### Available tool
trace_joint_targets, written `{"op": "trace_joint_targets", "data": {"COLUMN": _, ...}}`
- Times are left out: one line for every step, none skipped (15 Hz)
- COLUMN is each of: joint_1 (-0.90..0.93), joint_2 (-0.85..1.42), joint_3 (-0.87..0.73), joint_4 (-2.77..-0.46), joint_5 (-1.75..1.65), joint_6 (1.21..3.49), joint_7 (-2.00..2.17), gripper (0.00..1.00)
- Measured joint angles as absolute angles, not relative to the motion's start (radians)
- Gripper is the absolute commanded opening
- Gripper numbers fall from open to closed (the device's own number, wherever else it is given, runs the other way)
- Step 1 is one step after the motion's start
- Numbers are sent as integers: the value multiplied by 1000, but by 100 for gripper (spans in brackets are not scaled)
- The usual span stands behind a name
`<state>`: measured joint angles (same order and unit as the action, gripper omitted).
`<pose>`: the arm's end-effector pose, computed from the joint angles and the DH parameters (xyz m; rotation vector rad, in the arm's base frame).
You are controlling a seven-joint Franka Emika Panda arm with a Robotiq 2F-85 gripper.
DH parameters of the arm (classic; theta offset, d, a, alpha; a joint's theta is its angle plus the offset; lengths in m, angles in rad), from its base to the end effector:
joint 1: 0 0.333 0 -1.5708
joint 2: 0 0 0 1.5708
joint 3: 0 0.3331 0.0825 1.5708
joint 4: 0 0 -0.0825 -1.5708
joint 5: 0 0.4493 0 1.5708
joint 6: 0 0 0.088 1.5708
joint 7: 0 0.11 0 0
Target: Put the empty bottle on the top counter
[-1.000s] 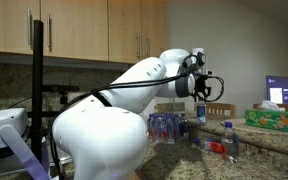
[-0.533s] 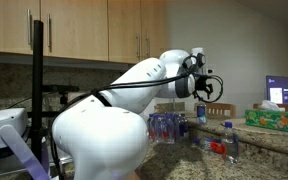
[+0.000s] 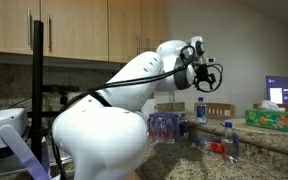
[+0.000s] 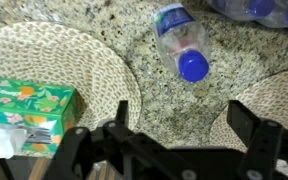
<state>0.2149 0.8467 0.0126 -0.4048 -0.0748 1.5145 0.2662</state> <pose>0.8005 0.1701 0.6281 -3.1103 0.0907 -0.4236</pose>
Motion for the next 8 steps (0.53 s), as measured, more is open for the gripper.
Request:
{"op": "trace_joint_targets", "data": {"joint_1": 215, "joint_2": 820, "joint_3": 2, "joint_4": -403, "joint_5": -82, "joint_6": 1472, "joint_7": 270, "gripper": 100}}
{"op": "trace_joint_targets", "data": {"joint_1": 214, "joint_2": 794, "joint_3": -9, "joint_4": -401, "joint_5": -89, "joint_6": 1431, "joint_7": 271, "gripper": 100}}
{"op": "trace_joint_targets", "data": {"joint_1": 213, "joint_2": 768, "joint_3": -22, "joint_4": -398, "joint_5": -95, "joint_6": 1385, "joint_7": 271, "gripper": 100}}
{"op": "trace_joint_targets", "data": {"joint_1": 211, "joint_2": 744, "joint_3": -33, "joint_4": -395, "joint_5": -100, "joint_6": 1337, "joint_7": 271, "gripper": 100}}
{"op": "trace_joint_targets", "data": {"joint_1": 209, "joint_2": 728, "joint_3": -45, "joint_4": -380, "joint_5": -105, "joint_6": 1272, "joint_7": 271, "gripper": 100}}
{"op": "trace_joint_targets", "data": {"joint_1": 207, "joint_2": 718, "joint_3": -53, "joint_4": -364, "joint_5": -106, "joint_6": 1213, "joint_7": 271, "gripper": 100}}
{"op": "trace_joint_targets", "data": {"joint_1": 202, "joint_2": 707, "joint_3": -58, "joint_4": -363, "joint_5": -106, "joint_6": 1167, "joint_7": 270, "gripper": 100}}
{"op": "trace_joint_targets", "data": {"joint_1": 197, "joint_2": 700, "joint_3": -58, "joint_4": -363, "joint_5": -106, "joint_6": 1129, "joint_7": 268, "gripper": 100}}
